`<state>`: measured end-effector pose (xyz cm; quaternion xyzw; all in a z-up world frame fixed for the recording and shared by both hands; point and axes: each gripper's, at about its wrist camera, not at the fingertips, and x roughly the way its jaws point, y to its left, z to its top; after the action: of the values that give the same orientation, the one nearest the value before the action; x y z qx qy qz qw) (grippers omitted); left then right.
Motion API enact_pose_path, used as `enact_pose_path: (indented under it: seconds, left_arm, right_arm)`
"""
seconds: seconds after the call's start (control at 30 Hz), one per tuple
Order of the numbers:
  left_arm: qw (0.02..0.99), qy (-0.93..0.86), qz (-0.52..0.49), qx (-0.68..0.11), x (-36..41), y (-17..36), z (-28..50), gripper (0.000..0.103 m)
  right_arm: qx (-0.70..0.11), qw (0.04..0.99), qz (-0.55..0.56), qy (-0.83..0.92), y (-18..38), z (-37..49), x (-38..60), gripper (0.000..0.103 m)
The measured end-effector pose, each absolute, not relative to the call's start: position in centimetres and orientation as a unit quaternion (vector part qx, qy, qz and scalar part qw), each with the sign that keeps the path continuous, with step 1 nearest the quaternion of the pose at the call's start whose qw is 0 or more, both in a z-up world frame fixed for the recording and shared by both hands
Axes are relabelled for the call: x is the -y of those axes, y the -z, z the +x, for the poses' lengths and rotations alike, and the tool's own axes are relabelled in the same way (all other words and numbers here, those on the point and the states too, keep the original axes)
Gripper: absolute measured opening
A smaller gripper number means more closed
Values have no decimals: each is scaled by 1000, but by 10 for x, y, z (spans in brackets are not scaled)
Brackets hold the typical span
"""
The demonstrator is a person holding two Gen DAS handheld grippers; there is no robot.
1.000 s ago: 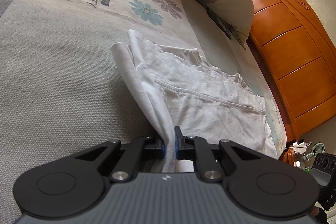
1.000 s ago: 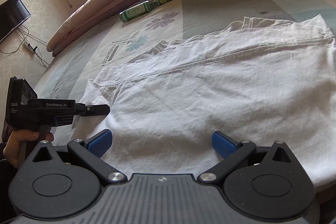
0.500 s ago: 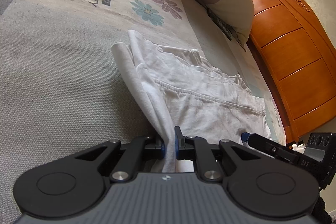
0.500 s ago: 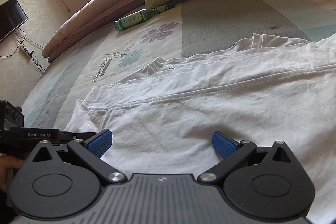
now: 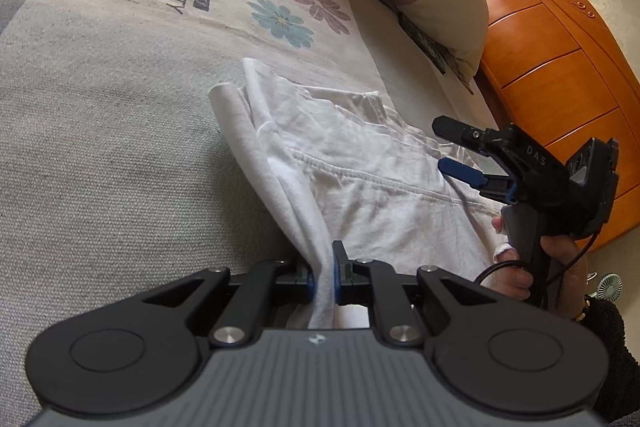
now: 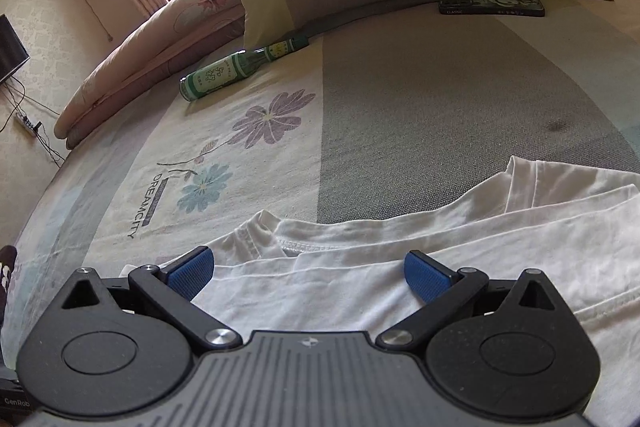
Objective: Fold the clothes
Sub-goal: 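Hold the grasped shirt end closed in the left gripper, then lift the shirt end with the left gripper and fold it over the shirt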
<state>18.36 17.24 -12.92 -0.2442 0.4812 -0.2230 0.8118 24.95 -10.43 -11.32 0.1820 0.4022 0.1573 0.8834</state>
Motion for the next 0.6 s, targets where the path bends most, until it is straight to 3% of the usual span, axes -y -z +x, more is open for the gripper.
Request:
enact_pose_path:
  seconds: [0.4,0.6]
  left_arm:
    - [790,242,-296,-480,-183,141,186,12]
    - [808,206,-246,-494,-164,122,185,8]
  right_arm:
    - [-387,882,218,-156,75,117,160,103]
    - [-396,879,215,-157,73,80,169,103]
